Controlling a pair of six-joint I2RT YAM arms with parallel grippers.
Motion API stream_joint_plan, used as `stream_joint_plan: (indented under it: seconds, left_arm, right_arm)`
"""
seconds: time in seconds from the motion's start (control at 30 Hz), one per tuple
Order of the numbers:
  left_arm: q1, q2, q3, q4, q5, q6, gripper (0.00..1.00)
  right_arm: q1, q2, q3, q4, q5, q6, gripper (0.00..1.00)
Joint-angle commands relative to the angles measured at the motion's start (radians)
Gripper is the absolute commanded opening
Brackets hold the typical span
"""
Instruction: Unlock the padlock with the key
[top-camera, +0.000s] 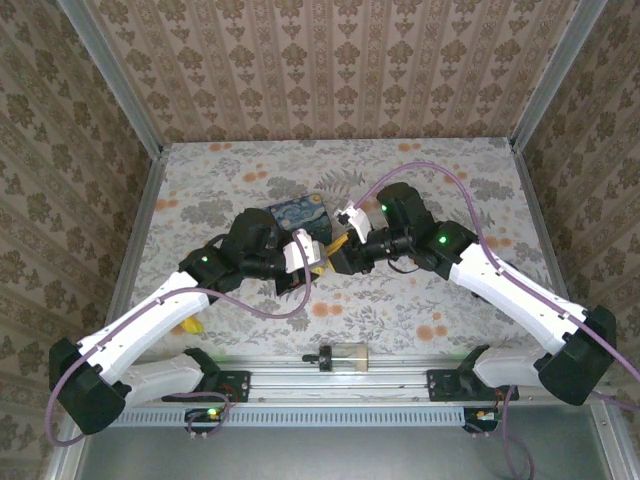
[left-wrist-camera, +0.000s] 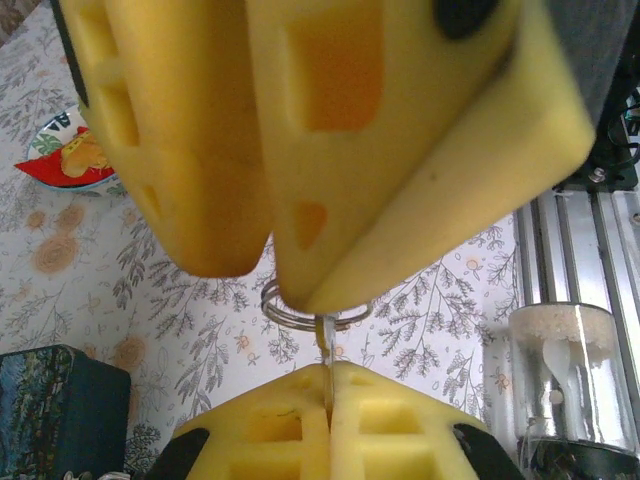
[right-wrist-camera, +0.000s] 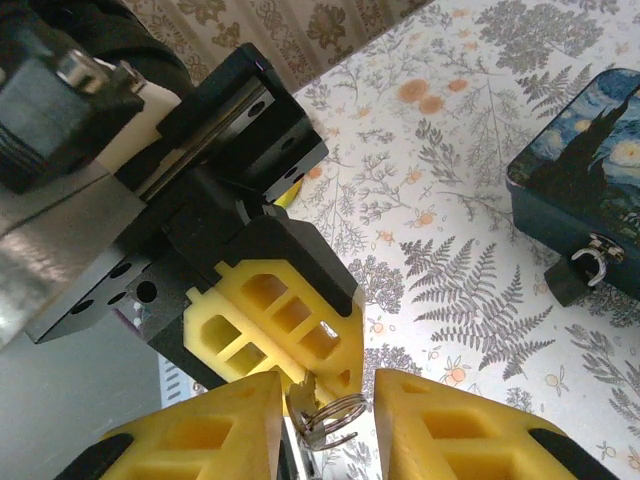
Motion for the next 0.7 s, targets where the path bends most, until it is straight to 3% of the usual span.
stream_joint_plan:
  seconds: [0.0, 0.2, 0.6, 0.67]
  left_arm:
    - [0.009, -0.005, 0.030, -0.021, 0.029, 0.023, 0.00]
    - [0.009, -0.005, 0.028, -0.018, 0.031, 0.024, 0.00]
    - [0.011, -0.024, 0.014, -0.004, 0.009, 0.018, 0.00]
    - [0.011, -0.036, 0.005, 0.013, 0.002, 0.011, 0.00]
  right_arm:
    - [0.015, 0.017, 0.038, -0.039, -0.028, -0.019, 0.32]
    - [0.020, 0.018, 0.036, -0.050, 0.004, -0.028, 0.27]
    - [0.020, 0.006, 0.026, -0.056, 0.069, -0.033, 0.00]
    - [0.020, 0.003, 0.022, -0.053, 0.084, -0.030, 0.00]
